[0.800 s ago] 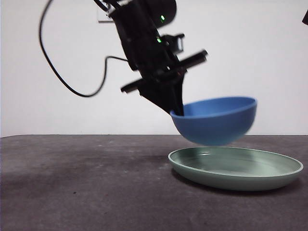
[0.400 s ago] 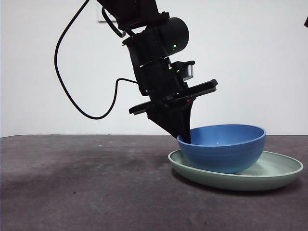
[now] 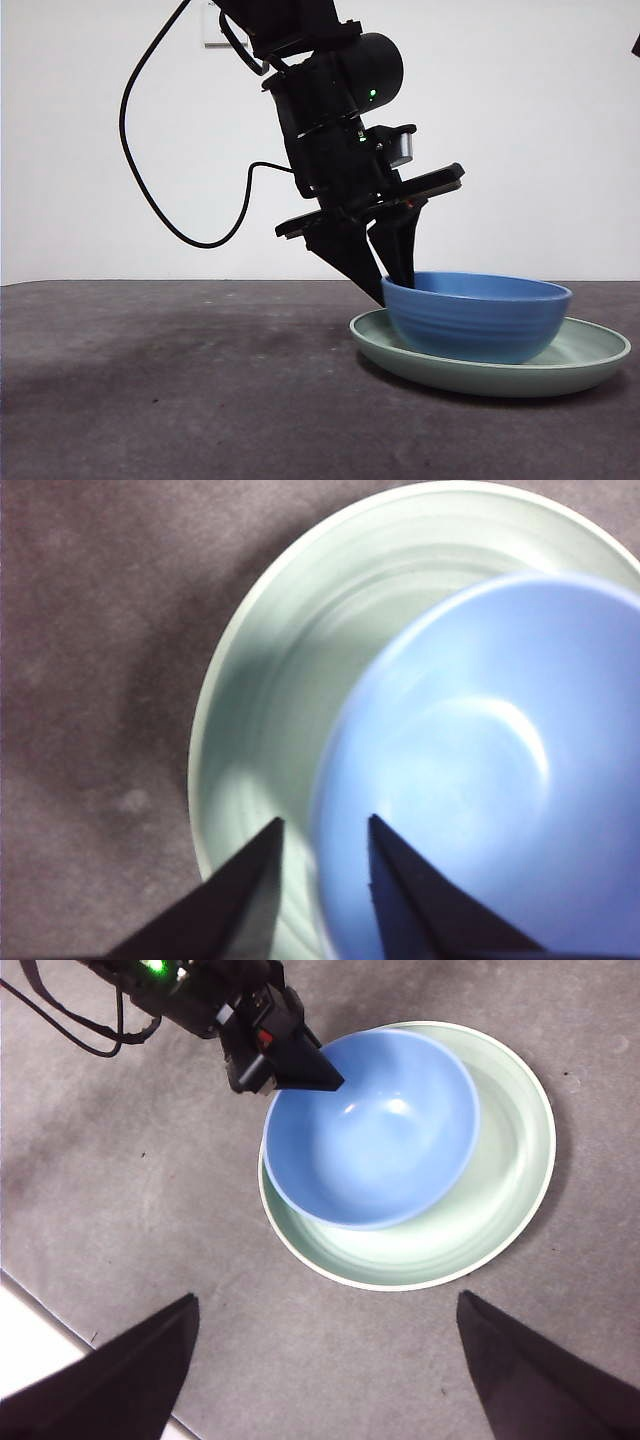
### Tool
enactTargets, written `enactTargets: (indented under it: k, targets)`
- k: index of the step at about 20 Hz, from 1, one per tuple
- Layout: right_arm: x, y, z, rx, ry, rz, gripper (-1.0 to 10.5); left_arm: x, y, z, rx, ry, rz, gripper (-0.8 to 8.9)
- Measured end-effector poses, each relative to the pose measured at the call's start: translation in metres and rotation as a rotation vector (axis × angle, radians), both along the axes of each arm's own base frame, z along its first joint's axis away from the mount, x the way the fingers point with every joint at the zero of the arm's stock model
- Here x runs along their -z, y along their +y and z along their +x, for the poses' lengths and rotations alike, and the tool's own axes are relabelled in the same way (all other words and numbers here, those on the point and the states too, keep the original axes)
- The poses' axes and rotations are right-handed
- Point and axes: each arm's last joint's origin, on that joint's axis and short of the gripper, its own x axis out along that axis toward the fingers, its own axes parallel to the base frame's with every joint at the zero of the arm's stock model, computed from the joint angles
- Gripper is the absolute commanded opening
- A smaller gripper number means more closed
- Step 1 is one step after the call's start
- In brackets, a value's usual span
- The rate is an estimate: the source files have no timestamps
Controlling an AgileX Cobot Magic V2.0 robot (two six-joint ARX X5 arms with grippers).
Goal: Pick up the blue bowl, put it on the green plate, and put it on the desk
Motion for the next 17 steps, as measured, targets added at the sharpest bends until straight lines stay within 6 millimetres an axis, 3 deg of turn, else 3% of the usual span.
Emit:
enactTargets:
  k: [6,9,12,17]
  targets:
    - [0.0,0.0,0.0,0.0,0.0,0.0,4.1,-0.002,0.001,-0.001,0.0,0.014,0.014,2.18]
    - [0.0,0.0,0.0,0.0,0.0,0.0,4.1,-0.015,0.004,-0.003,-0.001,-0.009,-0.008,2.2]
    - [0.0,0.0,0.0,0.0,0.0,0.0,4.1,-0.064,0.018,-0.012,-0.006,-0.098,-0.086,2.2]
    - [0.0,0.0,0.0,0.001,0.0,0.0,4.1,-0.15,0.063,-0.037,-0.047,-0.256,-0.22,2.2]
